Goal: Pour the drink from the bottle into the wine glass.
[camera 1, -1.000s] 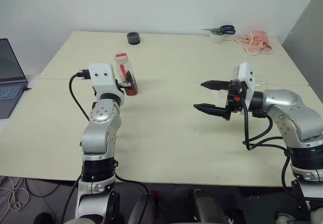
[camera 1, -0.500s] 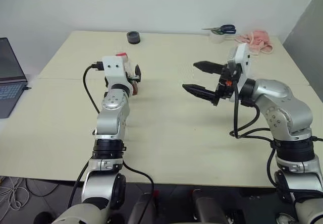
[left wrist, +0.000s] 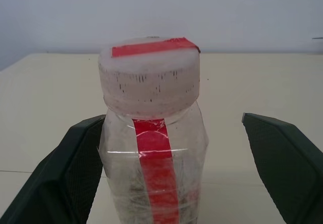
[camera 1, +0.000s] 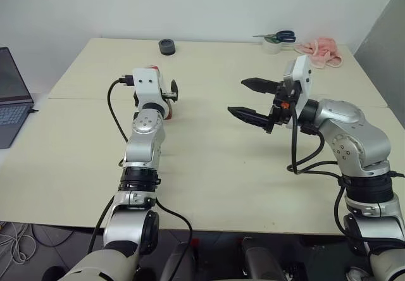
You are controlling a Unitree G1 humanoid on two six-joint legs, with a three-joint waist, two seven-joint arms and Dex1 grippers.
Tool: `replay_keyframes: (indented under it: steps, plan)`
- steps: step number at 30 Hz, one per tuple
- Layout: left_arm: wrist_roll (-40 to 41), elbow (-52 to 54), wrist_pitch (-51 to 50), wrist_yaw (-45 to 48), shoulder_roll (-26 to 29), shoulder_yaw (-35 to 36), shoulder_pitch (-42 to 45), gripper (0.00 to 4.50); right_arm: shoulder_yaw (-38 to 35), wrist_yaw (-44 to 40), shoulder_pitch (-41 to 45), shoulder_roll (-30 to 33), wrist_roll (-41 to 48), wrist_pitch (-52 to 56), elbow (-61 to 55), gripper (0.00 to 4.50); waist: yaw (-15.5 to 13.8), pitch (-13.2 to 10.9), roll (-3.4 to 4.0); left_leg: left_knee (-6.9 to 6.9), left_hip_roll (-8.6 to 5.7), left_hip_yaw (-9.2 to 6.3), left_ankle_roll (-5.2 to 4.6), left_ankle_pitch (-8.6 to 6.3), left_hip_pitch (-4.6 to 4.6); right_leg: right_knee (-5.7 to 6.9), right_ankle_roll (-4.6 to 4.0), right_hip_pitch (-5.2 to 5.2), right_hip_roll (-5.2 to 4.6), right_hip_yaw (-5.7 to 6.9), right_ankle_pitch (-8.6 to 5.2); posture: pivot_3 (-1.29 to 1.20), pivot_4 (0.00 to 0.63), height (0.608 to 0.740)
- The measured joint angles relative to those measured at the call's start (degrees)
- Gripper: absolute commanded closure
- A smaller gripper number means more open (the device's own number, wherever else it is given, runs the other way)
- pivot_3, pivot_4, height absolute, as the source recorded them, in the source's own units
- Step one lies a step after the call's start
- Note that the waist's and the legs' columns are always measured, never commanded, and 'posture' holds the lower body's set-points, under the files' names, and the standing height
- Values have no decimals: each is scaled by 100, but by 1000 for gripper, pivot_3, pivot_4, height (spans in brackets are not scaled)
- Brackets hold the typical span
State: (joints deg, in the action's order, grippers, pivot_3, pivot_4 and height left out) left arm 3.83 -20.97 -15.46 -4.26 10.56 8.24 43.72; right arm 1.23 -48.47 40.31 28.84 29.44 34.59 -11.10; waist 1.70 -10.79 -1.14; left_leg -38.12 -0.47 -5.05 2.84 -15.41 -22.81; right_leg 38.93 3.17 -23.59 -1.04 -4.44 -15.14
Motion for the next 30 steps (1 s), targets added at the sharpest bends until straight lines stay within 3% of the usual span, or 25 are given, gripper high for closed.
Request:
replay_keyframes:
  steps: [21, 28, 30]
  plan:
    - [-21, -1550, 1241, 279, 208, -5, 516, 26, 18, -5, -7, 5, -113, 7, 0, 0, -1, 0, 0, 1, -4, -42, 12, 8, -10, 0, 0, 4, 0, 39, 0, 0, 150, 740]
    - [-117, -1738, 1460, 274, 274, -15, 594, 2212, 18, -10, -45, 32, -113, 50, -3, 0, 0, 0, 0, 1, -5, -44, 12, 8, -10, 1, 0, 4, 0, 39, 0, 0, 150, 740]
    - [-124, -1768, 1480, 271, 281, -14, 603, 2348, 18, -13, -45, 32, -113, 60, -3, 0, 0, 0, 0, 1, -5, -44, 12, 8, -10, 1, 0, 5, 0, 40, 0, 0, 150, 740]
